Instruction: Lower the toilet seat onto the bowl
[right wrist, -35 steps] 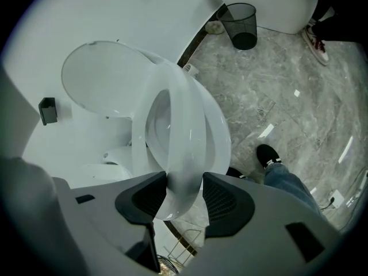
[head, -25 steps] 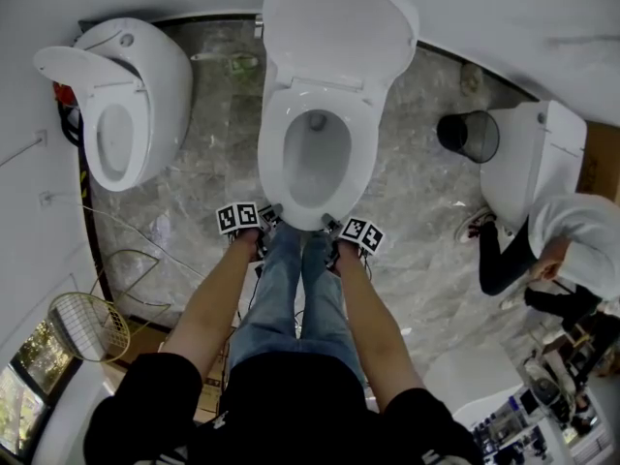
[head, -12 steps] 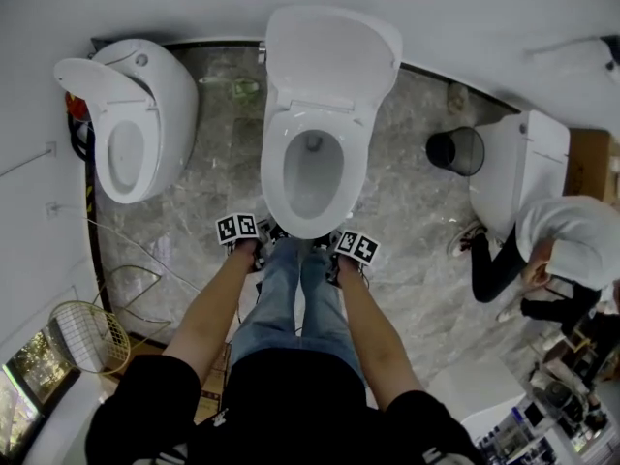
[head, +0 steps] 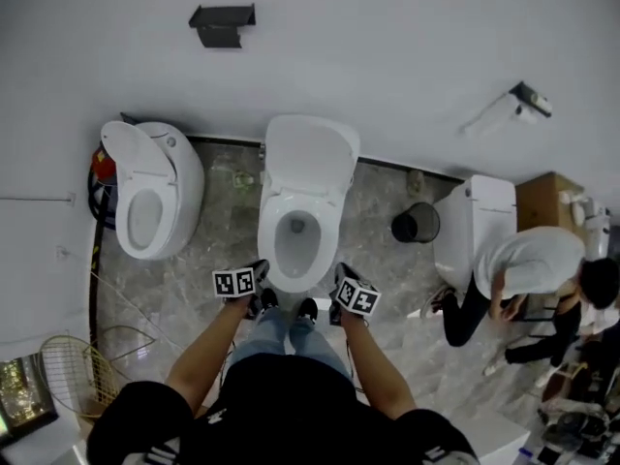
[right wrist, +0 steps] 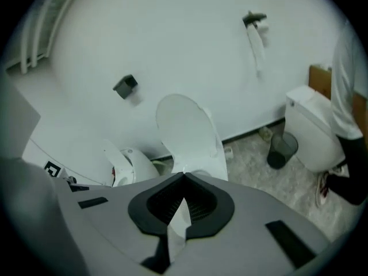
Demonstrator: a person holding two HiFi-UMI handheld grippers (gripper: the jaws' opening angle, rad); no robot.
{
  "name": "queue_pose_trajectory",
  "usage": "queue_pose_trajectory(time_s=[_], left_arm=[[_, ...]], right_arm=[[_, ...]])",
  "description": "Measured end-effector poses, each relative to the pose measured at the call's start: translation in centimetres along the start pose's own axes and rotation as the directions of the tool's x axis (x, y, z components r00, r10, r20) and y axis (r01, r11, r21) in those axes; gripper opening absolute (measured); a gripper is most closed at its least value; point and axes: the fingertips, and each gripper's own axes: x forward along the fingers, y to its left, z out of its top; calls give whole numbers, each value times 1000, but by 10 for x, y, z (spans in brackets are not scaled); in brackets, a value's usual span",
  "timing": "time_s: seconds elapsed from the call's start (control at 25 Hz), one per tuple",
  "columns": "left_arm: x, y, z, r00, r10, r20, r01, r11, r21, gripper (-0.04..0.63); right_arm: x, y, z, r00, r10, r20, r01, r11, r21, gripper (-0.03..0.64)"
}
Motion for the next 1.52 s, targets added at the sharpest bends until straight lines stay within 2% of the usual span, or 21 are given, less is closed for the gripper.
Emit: queue_pose_trajectory(time_s=[0.12,0.2,0.28,0.32,0.4,0.44,0.52,0.6,0.68,0.72,0.8,0.88,0.96,1.16,1.52], left_arm=[[-40,-49,43,989,-56,140,42,994,98,6],[-75,-82,68,966,-87,245,38,980,196,6],[-110,-117,92,932,-116,343,-1,946,324,6],[-128,-135,104,912,-132,388,-34,919,393,6],[-166,-171,124,866,-169,470,-102,861,498,6],[-185,-186,131,839,-190,510,-132,838,530,6],[-222,-213,142,777,-226,587,-192,804,563,6],[-255,-234,152,709,-255,657,-243,787,567,6],[-281,-244,155,651,-263,712,-286,784,551,6],[-291,-246,155,629,-260,733,-307,783,541,6],[-305,-246,153,600,-250,760,-347,775,529,6],[-312,-247,149,587,-241,773,-370,769,521,6],[-315,-251,148,583,-231,779,-381,769,513,6],[-308,-253,149,595,-228,770,-377,768,518,6],[-291,-257,154,611,-234,757,-367,763,532,6]], right_arm=[[-51,34,69,981,21,191,6,990,-139,18],[-92,65,109,946,72,315,1,974,-226,18],[-136,97,142,893,142,428,-2,950,-312,18],[-159,113,156,860,178,478,3,935,-354,18],[-203,143,175,803,231,549,31,904,-426,18],[-223,154,180,784,246,570,47,892,-450,18],[-256,167,186,746,262,612,70,883,-464,18],[-279,171,191,703,268,659,79,891,-446,18],[-296,171,192,673,261,692,86,902,-424,18],[-303,170,191,661,251,707,95,907,-411,18],[-311,168,190,647,226,729,120,913,-390,17],[-314,165,190,639,208,741,150,911,-385,17],[-317,164,192,633,202,748,173,904,-390,17],[-316,162,195,620,196,760,196,899,-392,17],[-308,158,201,633,182,752,206,897,-391,17]])
